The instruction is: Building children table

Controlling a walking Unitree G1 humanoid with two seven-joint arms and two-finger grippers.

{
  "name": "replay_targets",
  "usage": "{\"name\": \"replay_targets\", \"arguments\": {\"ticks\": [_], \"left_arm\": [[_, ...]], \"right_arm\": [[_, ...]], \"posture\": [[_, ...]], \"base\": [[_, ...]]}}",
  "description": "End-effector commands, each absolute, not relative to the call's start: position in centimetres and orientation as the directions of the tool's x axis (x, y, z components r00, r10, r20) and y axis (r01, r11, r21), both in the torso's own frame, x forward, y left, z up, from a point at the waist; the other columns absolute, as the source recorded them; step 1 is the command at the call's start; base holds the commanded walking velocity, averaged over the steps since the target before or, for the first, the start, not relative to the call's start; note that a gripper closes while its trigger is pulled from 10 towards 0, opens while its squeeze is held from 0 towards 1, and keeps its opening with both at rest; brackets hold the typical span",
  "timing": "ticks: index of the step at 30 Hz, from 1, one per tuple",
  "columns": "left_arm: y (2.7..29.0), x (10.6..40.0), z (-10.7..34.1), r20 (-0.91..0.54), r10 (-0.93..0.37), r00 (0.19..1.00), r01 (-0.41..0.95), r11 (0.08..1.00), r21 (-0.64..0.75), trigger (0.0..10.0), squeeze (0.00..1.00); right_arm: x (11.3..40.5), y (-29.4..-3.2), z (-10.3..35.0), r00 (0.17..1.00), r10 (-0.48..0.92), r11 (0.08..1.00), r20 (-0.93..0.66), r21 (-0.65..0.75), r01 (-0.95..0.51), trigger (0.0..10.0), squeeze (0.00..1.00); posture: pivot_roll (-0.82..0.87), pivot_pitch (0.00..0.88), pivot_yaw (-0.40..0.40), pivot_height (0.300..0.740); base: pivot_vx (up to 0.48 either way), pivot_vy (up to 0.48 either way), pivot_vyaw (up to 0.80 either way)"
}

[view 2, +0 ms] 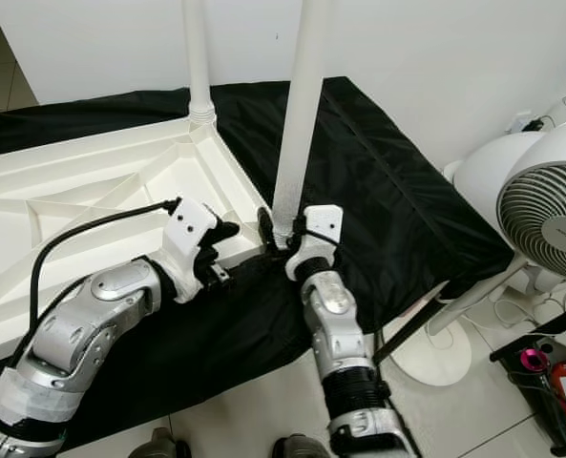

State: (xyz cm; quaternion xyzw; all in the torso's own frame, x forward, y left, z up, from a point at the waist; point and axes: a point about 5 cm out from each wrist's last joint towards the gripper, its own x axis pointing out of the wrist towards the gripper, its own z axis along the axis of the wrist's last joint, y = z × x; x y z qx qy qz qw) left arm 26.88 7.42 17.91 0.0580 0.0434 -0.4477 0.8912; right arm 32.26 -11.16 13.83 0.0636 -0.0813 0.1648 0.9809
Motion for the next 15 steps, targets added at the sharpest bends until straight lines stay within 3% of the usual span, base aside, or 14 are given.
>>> {"name": "replay_targets", "arguments": {"ticks": [1, 3, 8, 11, 15], "left_arm": [[7.0, 26.5, 18.1, -0.131, -0.807, 0.575, 0.818, 0.572, 0.068, 10.0, 0.0], [7.0, 26.7, 18.1, -0.129, -0.807, 0.576, 0.817, 0.572, 0.068, 10.0, 0.0], [7.0, 26.7, 18.2, -0.129, -0.807, 0.576, 0.817, 0.572, 0.068, 10.0, 0.0], [6.8, 26.9, 18.4, -0.125, -0.81, 0.574, 0.819, 0.57, 0.069, 10.0, 0.0], [6.8, 26.9, 18.4, -0.123, -0.81, 0.574, 0.819, 0.569, 0.07, 10.0, 0.0]], "right_arm": [[32.7, -11.8, 13.7, 0.923, 0.352, 0.927, 0.156, 0.079, -0.367, 10.0, 0.0], [33.8, -12.7, 14.2, 0.894, 0.427, 0.903, 0.136, -0.011, -0.429, 10.0, 0.0], [34.5, -13.2, 14.6, 0.874, 0.47, 0.883, 0.126, -0.062, -0.465, 10.0, 0.0], [35.5, -12.7, 15.0, 0.791, 0.609, 0.787, 0.055, -0.161, -0.595, 10.0, 0.0], [35.7, -12.4, 15.0, 0.755, 0.656, 0.746, 0.023, -0.173, -0.643, 10.0, 0.0]], "posture": [[-0.06, 0.048, -0.031, 0.74], [-0.07, 0.054, -0.022, 0.74], [-0.07, 0.054, -0.02, 0.74], [-0.06, 0.056, -0.018, 0.74], [-0.06, 0.056, -0.019, 0.74]], "base": [[0.0, 0.0, 0.0], [0.0, 0.0, 0.0], [0.0, 0.0, 0.0], [0.0, 0.0, 0.0], [0.0, 0.0, 0.0]]}}
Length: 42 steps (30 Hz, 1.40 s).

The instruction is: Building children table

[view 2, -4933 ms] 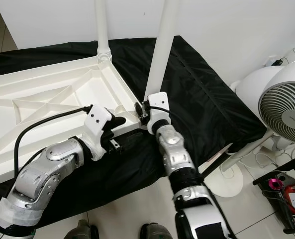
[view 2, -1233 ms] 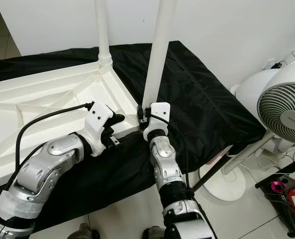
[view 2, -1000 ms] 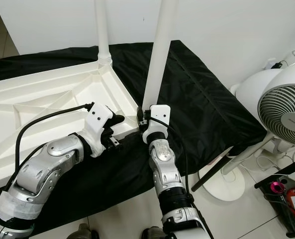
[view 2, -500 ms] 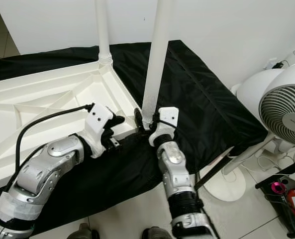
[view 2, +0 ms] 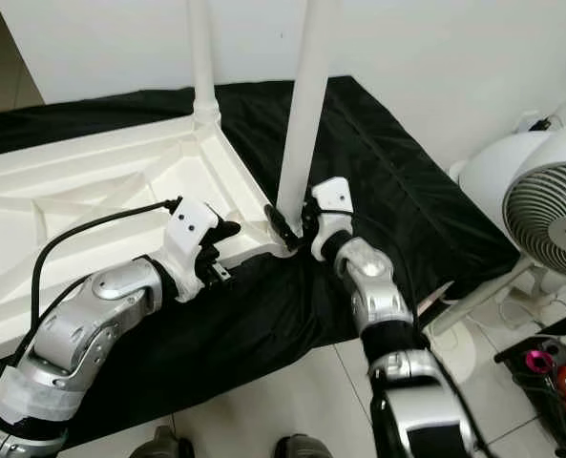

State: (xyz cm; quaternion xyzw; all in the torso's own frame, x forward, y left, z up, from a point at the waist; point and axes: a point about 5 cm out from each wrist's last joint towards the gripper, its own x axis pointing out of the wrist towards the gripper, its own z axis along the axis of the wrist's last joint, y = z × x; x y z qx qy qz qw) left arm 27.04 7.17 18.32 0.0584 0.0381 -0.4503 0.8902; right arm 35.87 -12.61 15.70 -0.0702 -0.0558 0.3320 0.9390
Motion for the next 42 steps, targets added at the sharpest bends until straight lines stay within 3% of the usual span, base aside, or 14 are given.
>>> {"name": "replay_targets", "arguments": {"ticks": [1, 6, 7, 8, 9, 10, 11, 12, 13, 19, 20, 21, 35, 42], "left_arm": [[6.8, 26.9, 18.4, -0.123, -0.81, 0.574, 0.819, 0.569, 0.07, 10.0, 0.0], [6.8, 26.9, 18.5, -0.12, -0.808, 0.577, 0.817, 0.572, 0.071, 10.0, 0.0], [6.8, 26.9, 18.5, -0.119, -0.808, 0.577, 0.816, 0.573, 0.071, 10.0, 0.0], [6.8, 26.9, 18.5, -0.119, -0.808, 0.577, 0.816, 0.573, 0.071, 10.0, 0.0], [6.7, 26.9, 18.5, -0.118, -0.808, 0.578, 0.816, 0.574, 0.071, 10.0, 0.0], [6.7, 26.9, 18.5, -0.118, -0.808, 0.578, 0.816, 0.574, 0.071, 10.0, 0.0], [6.7, 26.9, 18.5, -0.117, -0.807, 0.579, 0.815, 0.575, 0.072, 10.0, 0.0], [6.7, 26.9, 18.5, -0.117, -0.807, 0.579, 0.815, 0.575, 0.072, 10.0, 0.0], [6.8, 26.9, 18.6, -0.117, -0.805, 0.581, 0.814, 0.577, 0.072, 10.0, 0.0], [6.8, 26.9, 18.6, -0.115, -0.803, 0.585, 0.811, 0.58, 0.072, 10.0, 0.0], [6.8, 26.9, 18.6, -0.115, -0.803, 0.585, 0.811, 0.581, 0.072, 10.0, 0.0], [6.8, 26.9, 18.6, -0.114, -0.803, 0.585, 0.811, 0.581, 0.072, 10.0, 0.0], [6.6, 26.7, 18.5, -0.118, -0.812, 0.572, 0.82, 0.569, 0.061, 10.0, 0.0], [6.6, 26.6, 18.4, -0.12, -0.811, 0.572, 0.82, 0.57, 0.056, 10.0, 0.0]], "right_arm": [[35.7, -12.4, 15.0, 0.755, 0.656, 0.746, 0.023, -0.173, -0.643, 10.0, 0.0], [36.1, -12.3, 14.9, 0.714, 0.7, 0.694, -0.032, -0.209, -0.689, 10.0, 0.0], [36.2, -12.4, 14.8, 0.703, 0.71, 0.681, -0.042, -0.212, -0.701, 8.5, 0.0], [36.2, -12.4, 14.8, 0.703, 0.71, 0.681, -0.042, -0.212, -0.701, 8.5, 0.0], [36.3, -12.5, 14.7, 0.702, 0.71, 0.678, -0.053, -0.217, -0.702, 4.2, 0.0], [36.3, -12.5, 14.7, 0.702, 0.71, 0.678, -0.053, -0.217, -0.702, 4.2, 0.0], [36.4, -12.7, 14.6, 0.7, 0.712, 0.676, -0.061, -0.211, -0.706, 2.8, 0.0], [36.4, -12.7, 14.6, 0.7, 0.712, 0.676, -0.061, -0.211, -0.706, 2.8, 0.0], [36.4, -13.0, 14.4, 0.702, 0.709, 0.678, -0.073, -0.205, -0.706, 0.0, 0.0], [36.2, -14.0, 13.0, 0.707, 0.7, 0.692, -0.105, -0.15, -0.707, 0.0, 0.0], [36.1, -14.1, 12.7, 0.715, 0.691, 0.701, -0.106, -0.141, -0.699, 4.2, 0.0], [36.0, -14.2, 12.4, 0.72, 0.686, 0.708, -0.107, -0.131, -0.694, 10.0, 0.0], [35.3, -12.7, 10.8, 0.854, 0.517, 0.855, -0.049, -0.022, -0.519, 10.0, 0.0], [35.1, -12.1, 10.7, 0.883, 0.467, 0.884, -0.033, -0.003, -0.468, 10.0, 0.0]], "posture": [[-0.06, 0.056, -0.019, 0.74], [-0.05, 0.052, -0.023, 0.74], [-0.05, 0.052, -0.023, 0.74], [-0.05, 0.052, -0.023, 0.74], [-0.05, 0.052, -0.026, 0.74], [-0.05, 0.052, -0.026, 0.74], [-0.04, 0.051, -0.027, 0.74], [-0.04, 0.051, -0.027, 0.74], [-0.04, 0.05, -0.028, 0.74], [-0.04, 0.051, -0.027, 0.74], [-0.04, 0.051, -0.026, 0.74], [-0.05, 0.054, -0.024, 0.74], [-0.06, 0.08, -0.024, 0.74], [-0.06, 0.087, -0.031, 0.74]], "base": [[0.0, 0.0, 0.0], [0.0, 0.0, 0.0], [0.0, 0.0, 0.0], [0.0, 0.0, 0.0], [0.0, 0.0, 0.0], [0.0, 0.0, 0.0], [0.0, 0.0, 0.0], [0.0, 0.0, 0.0], [0.0, 0.0, 0.0], [0.0, 0.0, 0.0], [0.0, 0.0, 0.0], [0.0, 0.0, 0.0], [0.0, 0.0, 0.0], [0.0, 0.0, 0.0]]}}
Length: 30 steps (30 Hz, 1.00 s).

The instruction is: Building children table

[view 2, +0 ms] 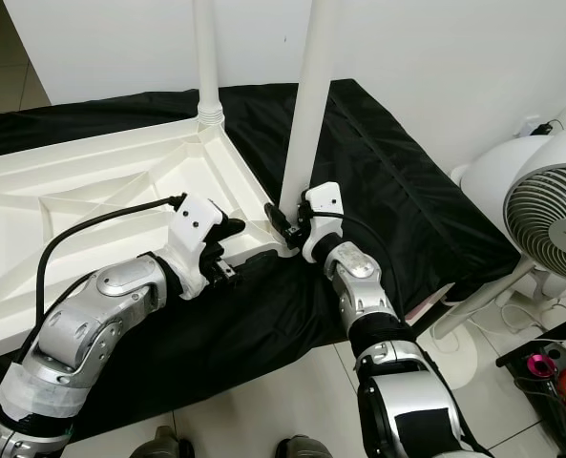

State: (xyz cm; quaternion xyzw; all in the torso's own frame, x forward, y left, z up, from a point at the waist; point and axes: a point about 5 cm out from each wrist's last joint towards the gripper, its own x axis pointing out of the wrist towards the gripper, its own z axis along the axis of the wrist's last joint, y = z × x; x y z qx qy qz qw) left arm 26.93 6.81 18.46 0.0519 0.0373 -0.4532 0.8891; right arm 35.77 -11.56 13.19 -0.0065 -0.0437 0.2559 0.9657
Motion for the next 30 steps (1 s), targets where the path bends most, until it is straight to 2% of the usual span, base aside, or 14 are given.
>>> {"name": "replay_targets", "arguments": {"ticks": [1, 3, 4, 6, 8, 13, 19, 20, 21, 30], "left_arm": [[6.6, 26.5, 18.3, -0.122, -0.811, 0.573, 0.819, 0.571, 0.053, 10.0, 0.0], [6.6, 26.5, 18.3, -0.122, -0.811, 0.573, 0.819, 0.571, 0.053, 10.0, 0.0], [6.6, 26.4, 18.2, -0.123, -0.81, 0.573, 0.819, 0.572, 0.051, 10.0, 0.0], [6.6, 26.4, 18.2, -0.123, -0.81, 0.573, 0.819, 0.572, 0.051, 10.0, 0.0], [6.5, 26.3, 18.2, -0.122, -0.809, 0.575, 0.818, 0.574, 0.048, 10.0, 0.0], [6.3, 26.4, 18.1, -0.117, -0.813, 0.571, 0.82, 0.57, 0.044, 10.0, 0.0], [6.1, 26.8, 18.4, -0.113, -0.82, 0.561, 0.828, 0.559, 0.053, 10.0, 0.0], [6.0, 26.9, 18.5, -0.111, -0.822, 0.558, 0.829, 0.556, 0.056, 10.0, 0.0], [6.0, 27.1, 18.5, -0.112, -0.824, 0.556, 0.831, 0.553, 0.061, 10.0, 0.0], [6.4, 27.3, 18.6, -0.117, -0.824, 0.554, 0.833, 0.548, 0.076, 10.0, 0.0]], "right_arm": [[35.0, -11.6, 10.7, 0.925, 0.378, 0.925, -0.031, 0.033, -0.377, 10.0, 0.0], [35.0, -11.6, 10.7, 0.925, 0.378, 0.925, -0.031, 0.033, -0.377, 10.0, 0.0], [34.6, -11.1, 10.7, 0.957, 0.29, 0.956, -0.035, 0.05, -0.288, 10.0, 0.0], [34.6, -11.1, 10.7, 0.957, 0.29, 0.956, -0.035, 0.05, -0.288, 10.0, 0.0], [33.1, -10.0, 10.8, 0.991, 0.129, 0.987, -0.04, 0.098, -0.124, 10.0, 0.0], [31.9, -8.4, 11.3, 0.988, 0.151, 0.982, -0.014, 0.119, -0.149, 10.0, 0.0], [31.6, -8.7, 11.8, 0.988, 0.152, 0.982, 0.003, 0.115, -0.151, 10.0, 0.0], [31.5, -8.8, 12.0, 0.988, 0.153, 0.981, 0.01, 0.114, -0.154, 10.0, 0.43], [31.4, -8.9, 12.2, 0.985, 0.17, 0.978, 0.033, 0.119, -0.173, 10.0, 1.0], [30.5, -10.3, 13.4, 0.983, 0.169, 0.979, 0.071, 0.1, -0.175, 10.0, 1.0]], "posture": [[-0.06, 0.093, -0.044, 0.74], [-0.06, 0.093, -0.044, 0.74], [-0.06, 0.094, -0.053, 0.74], [-0.06, 0.094, -0.053, 0.74], [-0.07, 0.093, -0.064, 0.74], [-0.08, 0.088, -0.061, 0.74], [-0.09, 0.08, -0.049, 0.74], [-0.1, 0.076, -0.043, 0.74], [-0.1, 0.075, -0.041, 0.74], [-0.1, 0.076, -0.04, 0.74]], "base": [[0.0, 0.0, 0.0], [0.0, 0.0, 0.0], [0.0, 0.0, 0.0], [0.0, 0.0, 0.0], [0.0, 0.0, 0.0], [0.0, 0.0, 0.0], [0.0, 0.0, 0.0], [0.0, 0.0, 0.0], [0.0, 0.0, 0.0], [0.0, 0.0, 0.0]]}}
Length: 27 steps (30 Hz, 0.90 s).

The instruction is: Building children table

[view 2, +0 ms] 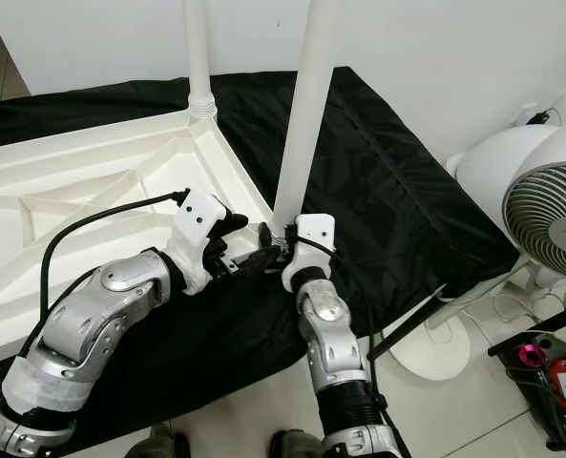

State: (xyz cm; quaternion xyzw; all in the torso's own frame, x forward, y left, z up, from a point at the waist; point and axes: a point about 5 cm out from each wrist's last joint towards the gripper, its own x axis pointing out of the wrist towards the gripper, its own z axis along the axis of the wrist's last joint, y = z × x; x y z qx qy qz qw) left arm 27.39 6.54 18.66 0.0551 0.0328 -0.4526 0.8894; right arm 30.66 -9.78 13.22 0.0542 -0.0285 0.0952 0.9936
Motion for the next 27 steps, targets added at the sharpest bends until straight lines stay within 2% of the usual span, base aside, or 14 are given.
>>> {"name": "replay_targets", "arguments": {"ticks": [1, 2, 3, 6, 8, 16, 27], "left_arm": [[6.4, 27.3, 18.6, -0.117, -0.824, 0.554, 0.833, 0.548, 0.076, 10.0, 0.0], [6.4, 27.4, 18.6, -0.118, -0.824, 0.554, 0.832, 0.549, 0.078, 10.0, 0.0], [6.6, 27.3, 18.5, -0.12, -0.825, 0.553, 0.833, 0.547, 0.079, 10.0, 0.0], [6.9, 27.0, 18.5, -0.12, -0.831, 0.544, 0.839, 0.538, 0.077, 10.0, 0.0], [7.2, 26.6, 18.5, -0.12, -0.841, 0.527, 0.85, 0.523, 0.069, 10.0, 0.0], [7.7, 25.9, 19.4, -0.059, -0.88, 0.472, 0.882, 0.472, 0.023, 10.0, 0.0], [7.7, 25.1, 18.5, -0.088, -0.883, 0.461, 0.887, 0.458, 0.057, 10.0, 0.0]], "right_arm": [[30.5, -10.3, 13.4, 0.983, 0.169, 0.979, 0.071, 0.1, -0.175, 10.0, 1.0], [30.5, -10.4, 13.4, 0.983, 0.167, 0.98, 0.071, 0.096, -0.173, 10.0, 1.0], [30.5, -11.0, 13.7, 0.974, 0.211, 0.971, 0.088, 0.096, -0.219, 10.0, 0.0], [30.6, -11.7, 14.2, 0.958, 0.264, 0.959, 0.116, 0.077, -0.274, 10.0, 0.0], [30.9, -12.6, 14.6, 0.928, 0.349, 0.935, 0.13, 0.022, -0.354, 10.0, 0.0], [31.7, -13.5, 14.7, 0.88, 0.462, 0.887, 0.107, -0.057, -0.459, 10.0, 0.0], [33.2, -13.0, 15.0, 0.769, 0.636, 0.768, 0.058, -0.149, -0.623, 10.0, 0.0]], "posture": [[-0.1, 0.076, -0.04, 0.74], [-0.1, 0.076, -0.04, 0.74], [-0.1, 0.084, -0.037, 0.74], [-0.11, 0.096, -0.032, 0.74], [-0.12, 0.099, -0.027, 0.74], [-0.1, 0.099, -0.014, 0.74], [-0.09, 0.09, -0.019, 0.74]], "base": [[0.0, 0.0, 0.0], [0.0, 0.0, 0.0], [0.0, 0.0, 0.0], [0.0, 0.0, 0.0], [0.0, 0.0, 0.0], [0.0, 0.0, 0.0], [0.0, 0.0, 0.0]]}}
